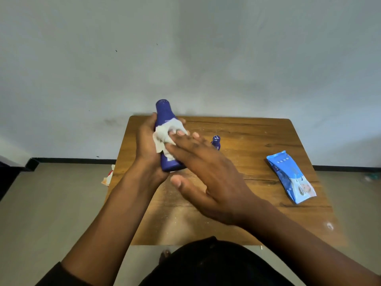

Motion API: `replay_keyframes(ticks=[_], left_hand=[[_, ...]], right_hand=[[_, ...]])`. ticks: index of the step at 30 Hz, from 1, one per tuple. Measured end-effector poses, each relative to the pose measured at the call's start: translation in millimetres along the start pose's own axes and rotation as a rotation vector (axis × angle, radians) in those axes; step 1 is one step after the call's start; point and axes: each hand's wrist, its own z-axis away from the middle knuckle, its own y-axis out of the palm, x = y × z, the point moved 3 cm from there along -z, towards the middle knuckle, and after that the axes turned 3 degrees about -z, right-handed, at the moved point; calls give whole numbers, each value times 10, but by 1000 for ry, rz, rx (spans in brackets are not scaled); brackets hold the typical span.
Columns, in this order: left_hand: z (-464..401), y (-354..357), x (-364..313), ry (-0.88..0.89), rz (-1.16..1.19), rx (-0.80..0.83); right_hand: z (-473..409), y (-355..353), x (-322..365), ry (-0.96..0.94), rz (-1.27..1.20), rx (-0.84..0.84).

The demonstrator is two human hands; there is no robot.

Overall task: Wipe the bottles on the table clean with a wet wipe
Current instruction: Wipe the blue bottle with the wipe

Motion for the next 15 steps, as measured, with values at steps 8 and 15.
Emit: replay_keyframes(ticks=[8, 15], left_hand=[[-102, -184, 174, -167, 336, -288], [10, -133, 120, -161, 325, -373]], right_hand=[[125, 57, -111, 62, 9, -106], [194, 258, -20, -135, 256, -24]])
